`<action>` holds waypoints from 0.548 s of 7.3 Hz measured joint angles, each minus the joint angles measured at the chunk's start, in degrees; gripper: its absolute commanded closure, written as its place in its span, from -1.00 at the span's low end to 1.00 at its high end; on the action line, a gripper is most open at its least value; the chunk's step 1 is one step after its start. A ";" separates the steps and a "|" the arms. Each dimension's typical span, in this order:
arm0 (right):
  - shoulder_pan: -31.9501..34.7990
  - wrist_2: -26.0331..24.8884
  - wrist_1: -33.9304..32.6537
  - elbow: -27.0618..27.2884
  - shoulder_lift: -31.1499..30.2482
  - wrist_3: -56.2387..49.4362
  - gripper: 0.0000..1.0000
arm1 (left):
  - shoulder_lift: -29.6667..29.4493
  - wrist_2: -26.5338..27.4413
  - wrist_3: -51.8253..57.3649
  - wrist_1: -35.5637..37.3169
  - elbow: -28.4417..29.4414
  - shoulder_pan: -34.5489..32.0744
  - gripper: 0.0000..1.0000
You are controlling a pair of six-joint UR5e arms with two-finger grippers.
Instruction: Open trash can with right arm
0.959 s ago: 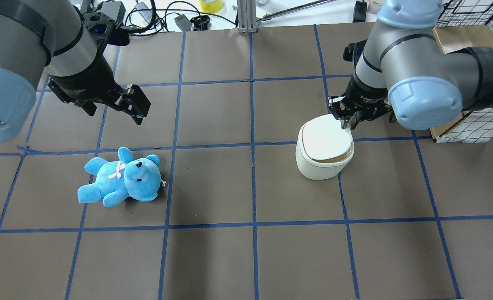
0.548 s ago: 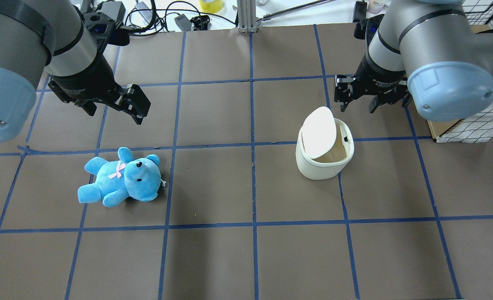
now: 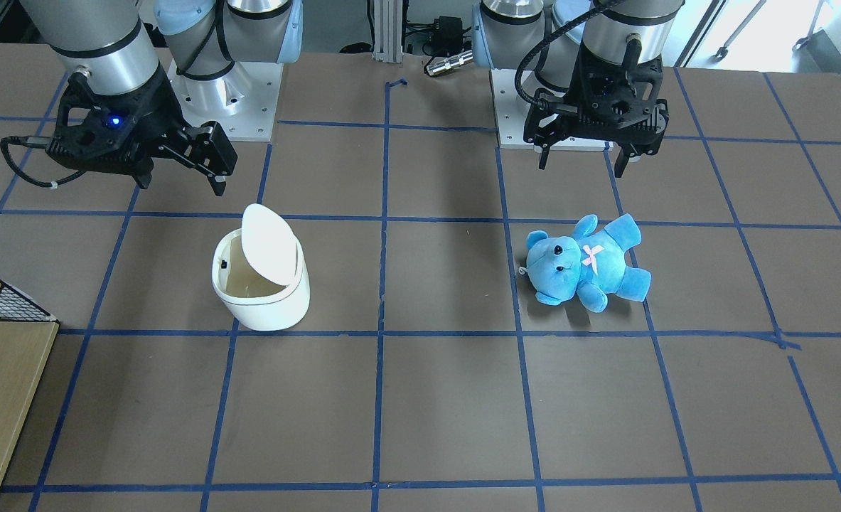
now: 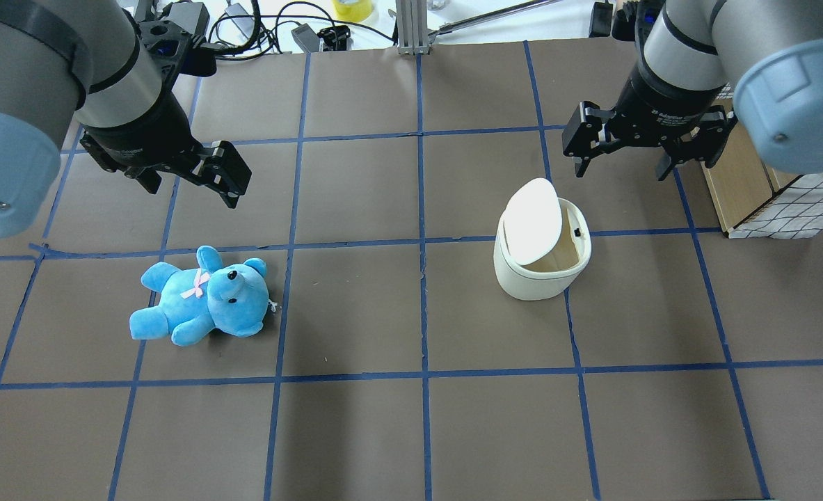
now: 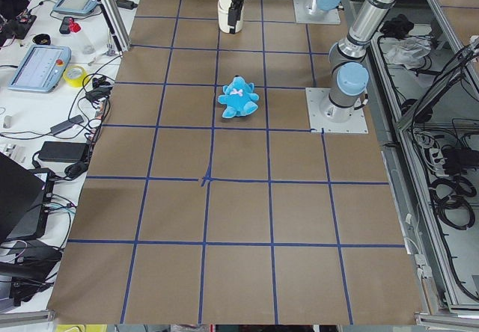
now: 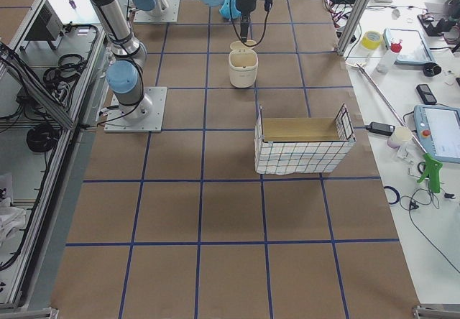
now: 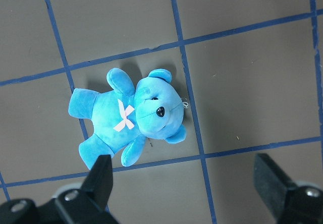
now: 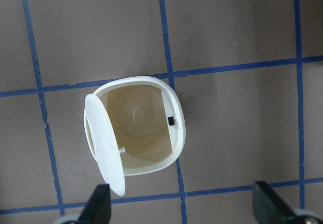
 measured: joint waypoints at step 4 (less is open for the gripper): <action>0.00 -0.21 4.89 -1.91 -1.43 0.00 -1.00 | 0.00 0.00 0.00 0.00 0.00 0.00 -1.00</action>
